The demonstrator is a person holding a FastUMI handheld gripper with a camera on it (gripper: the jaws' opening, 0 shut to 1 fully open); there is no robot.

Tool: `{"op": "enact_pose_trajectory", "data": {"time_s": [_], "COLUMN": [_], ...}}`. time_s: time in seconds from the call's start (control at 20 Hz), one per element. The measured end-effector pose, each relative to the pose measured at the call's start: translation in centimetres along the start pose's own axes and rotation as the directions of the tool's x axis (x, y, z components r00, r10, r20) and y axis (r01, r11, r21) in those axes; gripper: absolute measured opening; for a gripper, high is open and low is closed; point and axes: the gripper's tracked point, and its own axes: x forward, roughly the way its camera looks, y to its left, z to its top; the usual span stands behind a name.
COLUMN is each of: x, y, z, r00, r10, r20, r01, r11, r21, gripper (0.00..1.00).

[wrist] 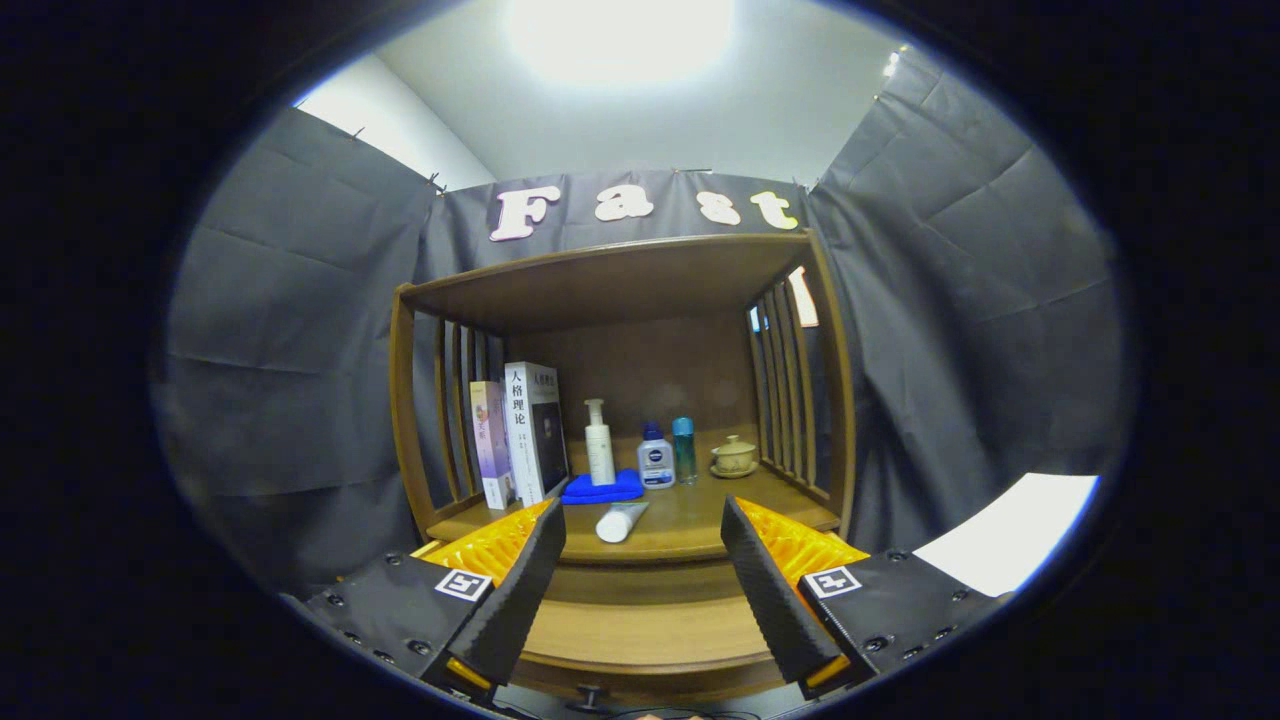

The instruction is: Pull open the drawer, take out the items inside it, and place them on the countertop above the cabinet.

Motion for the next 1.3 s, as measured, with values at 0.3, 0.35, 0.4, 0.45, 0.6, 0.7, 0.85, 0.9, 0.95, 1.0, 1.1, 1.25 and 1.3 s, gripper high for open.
{"op": "enact_pose_trajectory", "data": {"time_s": [0.3,0.35,0.4,0.45,0.6,0.7,0.85,0.9,0.95,1.0,1.1,1.25,1.3], "x": [-2.6,-2.7,-2.9,-3.1,-3.1,-3.2,-4.1,-4.3,-4.4,-4.4,-4.3,-3.6,-3.2], "y": [-0.7,-0.9,-0.8,-0.5,0.0,0.4,2.1,2.4,2.5,2.7,3.4,3.4,3.2], "z": [-6.2,-7.4,-8.3,-9.1,-11.4,-12.3,-14.1,-14.7,-15.4,-16.0,-17.1,-17.1,-16.9], "r00": [0.993,0.991,0.989,0.987,0.978,0.975,0.97,0.967,0.963,0.958,0.945,0.948,0.95], "r10": [-0.024,-0.032,-0.033,-0.029,-0.025,-0.023,-0.006,-0.004,-0.007,-0.012,-0.015,-0.044,-0.055], "r20": [-0.116,-0.132,-0.146,-0.157,-0.206,-0.223,-0.243,-0.255,-0.269,-0.286,-0.326,-0.316,-0.306], "r01": [0.026,0.034,0.036,0.033,0.029,0.027,0.013,0.006,0.003,0.005,0.013,0.032,0.038], "r11": [1.0,0.999,0.999,0.999,0.999,1.0,1.0,1.0,1.0,1.0,1.0,0.999,0.997], "r21": [0.014,0.013,0.018,0.025,0.02,0.015,0.024,0.006,-0.014,-0.025,-0.011,-0.043,-0.06], "gripper": [0.98,0.98,0.98,0.98,0.98,0.98,0.98,0.98,0.98,0.98,0.98,0.98,0.98]}}
